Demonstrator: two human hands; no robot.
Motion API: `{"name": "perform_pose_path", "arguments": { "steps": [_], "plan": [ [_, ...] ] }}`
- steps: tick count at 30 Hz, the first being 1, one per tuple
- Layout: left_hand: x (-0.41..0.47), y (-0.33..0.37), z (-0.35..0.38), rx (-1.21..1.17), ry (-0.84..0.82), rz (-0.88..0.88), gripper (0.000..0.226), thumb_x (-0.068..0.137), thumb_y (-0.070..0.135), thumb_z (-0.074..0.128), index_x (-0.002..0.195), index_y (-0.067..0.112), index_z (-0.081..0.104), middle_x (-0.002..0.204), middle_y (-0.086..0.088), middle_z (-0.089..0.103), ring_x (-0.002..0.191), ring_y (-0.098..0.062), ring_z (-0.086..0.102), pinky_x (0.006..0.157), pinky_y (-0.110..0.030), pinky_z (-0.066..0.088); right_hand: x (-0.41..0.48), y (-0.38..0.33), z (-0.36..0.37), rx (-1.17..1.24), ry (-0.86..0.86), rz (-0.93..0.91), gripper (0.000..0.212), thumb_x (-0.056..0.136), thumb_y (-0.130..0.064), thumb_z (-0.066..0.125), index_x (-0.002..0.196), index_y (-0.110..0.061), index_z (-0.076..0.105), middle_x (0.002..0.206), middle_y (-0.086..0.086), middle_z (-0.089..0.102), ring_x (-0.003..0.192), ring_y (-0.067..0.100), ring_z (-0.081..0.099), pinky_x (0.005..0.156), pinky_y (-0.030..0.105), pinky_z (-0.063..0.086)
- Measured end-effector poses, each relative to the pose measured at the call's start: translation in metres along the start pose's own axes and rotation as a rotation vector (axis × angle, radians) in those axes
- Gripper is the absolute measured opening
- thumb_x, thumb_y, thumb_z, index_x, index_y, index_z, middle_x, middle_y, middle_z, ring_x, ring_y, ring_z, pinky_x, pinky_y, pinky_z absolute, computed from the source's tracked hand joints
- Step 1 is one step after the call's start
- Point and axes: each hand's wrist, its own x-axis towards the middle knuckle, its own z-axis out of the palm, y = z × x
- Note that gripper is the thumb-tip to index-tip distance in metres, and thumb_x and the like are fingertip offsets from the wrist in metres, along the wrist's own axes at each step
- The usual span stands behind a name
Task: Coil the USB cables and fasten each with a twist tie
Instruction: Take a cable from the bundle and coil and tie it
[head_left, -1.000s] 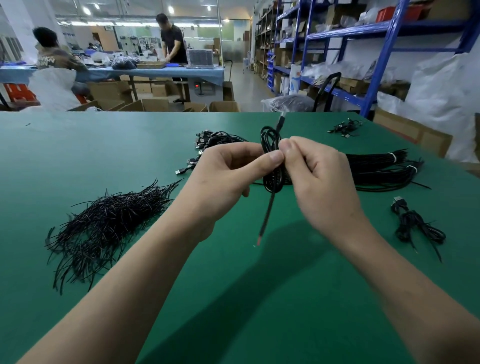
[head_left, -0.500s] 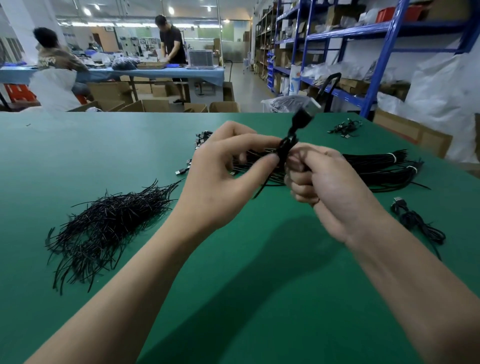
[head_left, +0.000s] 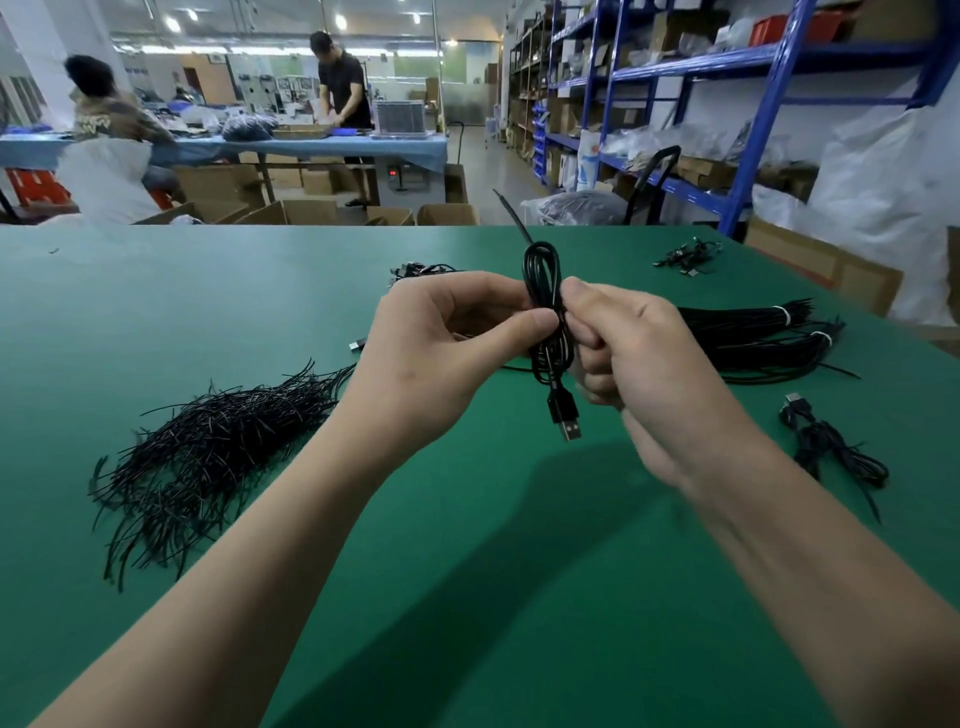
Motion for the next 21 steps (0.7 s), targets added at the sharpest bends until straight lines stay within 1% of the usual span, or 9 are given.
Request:
{"name": "perform_pose_path", "arguments": {
  "steps": [2,5,8,11,13,15,16,18,21],
  "plan": [
    [-0.001,0.0,0.002,0.083,0.04,0.074,0.012,0.088,0.014,0.077,0.099,0.018,0.078,0.089,0.005,0.079,0.081,-0.006,0.074,0.075,-0.026,0.058,0.001,-0.001,-0.004,0.198,-0.073,0.165,0.049,0.106,-0.029,0.046,0.058,-0.024,0.037,0.045,-0.014,0.02,0.038,0.006,0.015,0.04,0.02,0.015],
    [-0.004,-0.001,0.004,0.246,0.103,0.189,0.016,0.087,0.017,0.078,0.101,0.024,0.078,0.088,0.01,0.077,0.081,-0.004,0.071,0.068,-0.022,0.054,0.002,-0.003,-0.008,0.363,-0.14,0.307,0.046,0.105,-0.026,0.043,0.06,-0.023,0.036,0.046,-0.012,0.016,0.038,0.006,0.011,0.038,0.022,0.01],
    [-0.004,-0.006,0.004,0.417,0.151,0.355,0.016,0.087,0.017,0.078,0.103,0.019,0.079,0.091,0.004,0.075,0.082,-0.011,0.068,0.07,-0.027,0.052,0.003,-0.003,-0.007,0.37,-0.156,0.345,0.046,0.104,-0.024,0.041,0.059,-0.023,0.034,0.047,-0.011,0.015,0.038,0.007,0.01,0.039,0.023,0.007],
    [-0.002,-0.009,0.004,0.521,0.169,0.473,0.015,0.088,0.014,0.077,0.103,0.014,0.079,0.096,0.002,0.072,0.088,-0.018,0.066,0.077,-0.031,0.052,0.002,-0.002,-0.004,0.282,-0.12,0.256,0.044,0.105,-0.022,0.042,0.062,-0.022,0.034,0.047,-0.01,0.018,0.039,0.007,0.011,0.04,0.023,0.008],
    [-0.002,-0.009,0.005,0.435,0.147,0.373,0.016,0.089,0.012,0.073,0.103,0.02,0.078,0.099,0.003,0.072,0.092,-0.013,0.067,0.076,-0.028,0.051,0.002,-0.002,-0.003,0.166,-0.057,0.128,0.045,0.107,-0.024,0.043,0.063,-0.021,0.035,0.048,-0.01,0.022,0.042,0.009,0.015,0.041,0.022,0.014],
    [-0.002,-0.006,0.003,0.159,0.153,0.125,0.014,0.091,0.019,0.066,0.093,0.025,0.077,0.092,0.004,0.073,0.085,-0.012,0.068,0.069,-0.032,0.051,0.001,-0.001,-0.001,-0.062,0.044,-0.07,0.047,0.108,-0.027,0.044,0.063,-0.016,0.035,0.051,-0.007,0.027,0.047,0.011,0.021,0.047,0.027,0.02],
    [-0.002,-0.004,0.002,0.007,0.125,-0.041,0.016,0.092,0.028,0.062,0.087,0.025,0.077,0.086,0.004,0.072,0.078,-0.013,0.068,0.064,-0.032,0.049,0.001,0.0,-0.001,-0.193,0.092,-0.189,0.047,0.108,-0.027,0.044,0.064,-0.012,0.034,0.054,-0.005,0.03,0.051,0.012,0.024,0.05,0.032,0.021],
    [-0.002,-0.001,0.001,-0.173,-0.032,-0.328,0.04,0.091,0.054,0.058,0.08,0.021,0.076,0.079,0.0,0.07,0.068,-0.014,0.065,0.057,-0.027,0.044,-0.001,0.003,0.001,-0.413,0.149,-0.388,0.045,0.107,-0.026,0.043,0.067,-0.007,0.037,0.057,-0.002,0.033,0.054,0.012,0.028,0.053,0.037,0.024],
    [-0.002,-0.002,0.0,-0.247,-0.184,-0.412,0.043,0.087,0.064,0.063,0.078,0.025,0.078,0.079,0.003,0.07,0.067,-0.009,0.063,0.053,-0.02,0.042,-0.005,0.005,0.002,-0.584,0.176,-0.556,0.042,0.107,-0.023,0.044,0.067,-0.01,0.038,0.056,-0.002,0.034,0.053,0.014,0.031,0.052,0.038,0.028]
  ]
}}
